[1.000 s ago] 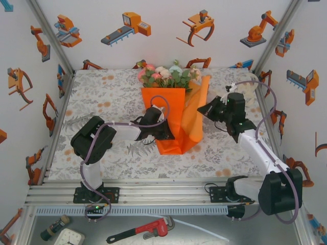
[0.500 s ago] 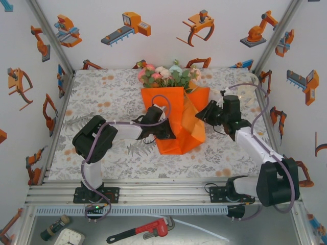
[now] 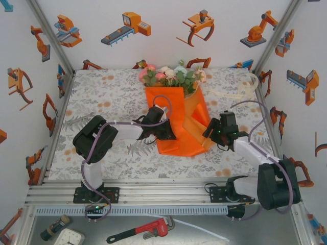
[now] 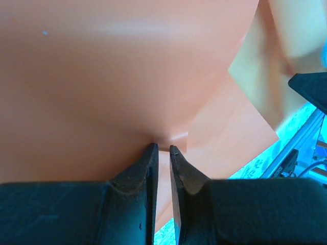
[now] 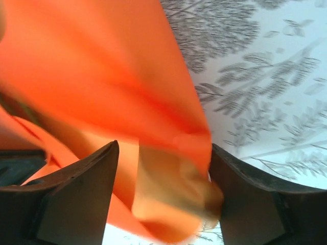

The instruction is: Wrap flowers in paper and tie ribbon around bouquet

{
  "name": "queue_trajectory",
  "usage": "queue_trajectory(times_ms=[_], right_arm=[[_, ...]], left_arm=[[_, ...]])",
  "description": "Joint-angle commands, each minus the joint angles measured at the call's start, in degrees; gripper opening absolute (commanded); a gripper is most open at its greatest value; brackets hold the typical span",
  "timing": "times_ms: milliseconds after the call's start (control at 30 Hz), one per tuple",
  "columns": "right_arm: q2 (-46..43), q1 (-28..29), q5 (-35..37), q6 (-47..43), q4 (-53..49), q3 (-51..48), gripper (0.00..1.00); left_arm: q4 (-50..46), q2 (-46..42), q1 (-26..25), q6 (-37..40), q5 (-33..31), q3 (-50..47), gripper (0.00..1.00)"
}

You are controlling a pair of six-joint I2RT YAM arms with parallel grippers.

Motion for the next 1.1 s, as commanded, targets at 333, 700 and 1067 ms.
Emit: queue_trajectory(times_ms=[333,700,1067], right_arm=[[-7.58,-0.36,1.16,2.17,-0.71,-4.51,0.53],[-9.87,0.87,-11.15,15.06,9.61,-1.16,0.14],[3.55,9.46,-18.21,17.41,19.67,7.73,0.26]], left_arm=[[-3.9,0.36,-1.25,4.18,-0.64,2.19,0.21],[-10.31,3.51,-4.63,9.04,2.4,6.14,0.21],[-8.72,3.64,-3.67,8.08,2.3,5.86,0.21]])
